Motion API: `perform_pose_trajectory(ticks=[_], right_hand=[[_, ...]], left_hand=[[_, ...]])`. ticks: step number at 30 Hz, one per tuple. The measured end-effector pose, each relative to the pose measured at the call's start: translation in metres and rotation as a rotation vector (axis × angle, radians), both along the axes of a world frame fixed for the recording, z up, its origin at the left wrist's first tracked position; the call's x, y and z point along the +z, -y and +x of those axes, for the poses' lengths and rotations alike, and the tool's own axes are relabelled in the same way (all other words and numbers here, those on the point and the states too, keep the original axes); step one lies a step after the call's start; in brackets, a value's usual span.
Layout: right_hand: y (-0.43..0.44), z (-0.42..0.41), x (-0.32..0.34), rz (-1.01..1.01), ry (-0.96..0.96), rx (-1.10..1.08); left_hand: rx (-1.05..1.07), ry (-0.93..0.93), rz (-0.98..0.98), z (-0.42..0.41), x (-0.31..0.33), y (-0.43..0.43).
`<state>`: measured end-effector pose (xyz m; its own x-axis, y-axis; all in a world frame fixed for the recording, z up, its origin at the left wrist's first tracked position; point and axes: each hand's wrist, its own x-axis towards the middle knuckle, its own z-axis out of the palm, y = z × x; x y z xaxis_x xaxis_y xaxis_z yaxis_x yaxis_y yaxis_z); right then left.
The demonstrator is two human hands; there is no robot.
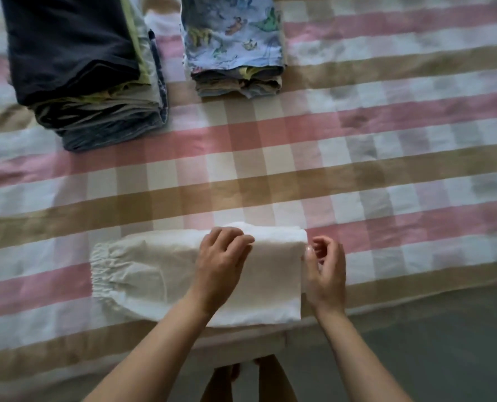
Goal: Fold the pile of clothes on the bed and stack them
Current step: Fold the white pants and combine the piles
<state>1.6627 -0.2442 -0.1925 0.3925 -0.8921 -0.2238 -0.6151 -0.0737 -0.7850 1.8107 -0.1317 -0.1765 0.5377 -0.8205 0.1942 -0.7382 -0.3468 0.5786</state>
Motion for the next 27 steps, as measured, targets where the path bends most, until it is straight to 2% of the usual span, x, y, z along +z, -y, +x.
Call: perform_pose_trajectory(ticks=[3, 5, 8, 10, 13, 16, 19, 22, 24, 27], right_hand=[[0.018, 0.02, -0.003, 0.232, -0.005, -0.132], [0.028, 0.026, -0.006, 0.389, -0.049, -0.114], [0.036, 0.024, -0.013, 0.485, -0.107, -0.048], [0.036, 0.019, -0.015, 0.519, -0.11, -0.034], [0.033, 0.013, -0.016, 0.549, -0.062, -0.031], [0.039, 0.018, -0.012, 0.533, 0.056, -0.024], [0.054, 0.035, -0.005, 0.407, 0.189, -0.062], [0.069, 0.053, -0.005, 0.32, 0.182, -0.074], [0.073, 0.058, -0.008, 0.354, 0.152, -0.087], [0.067, 0.052, -0.011, 0.323, 0.136, -0.13]], left_hand=[[0.069, -0.123, 0.084, 0.017, 0.004, 0.034], [-0.009, -0.239, 0.304, 0.026, -0.001, 0.048], [-0.167, -0.205, 0.661, 0.033, -0.013, 0.056], [-0.211, -0.176, 0.728, 0.033, -0.019, 0.055], [-0.217, -0.1, 0.711, 0.033, -0.022, 0.052], [-0.157, -0.117, 0.536, 0.042, -0.018, 0.056], [-0.097, -0.112, 0.306, 0.055, -0.009, 0.064], [-0.054, -0.106, 0.266, 0.064, -0.008, 0.069], [-0.069, -0.197, 0.303, 0.064, -0.013, 0.07], [-0.06, -0.437, 0.312, 0.061, -0.015, 0.064]])
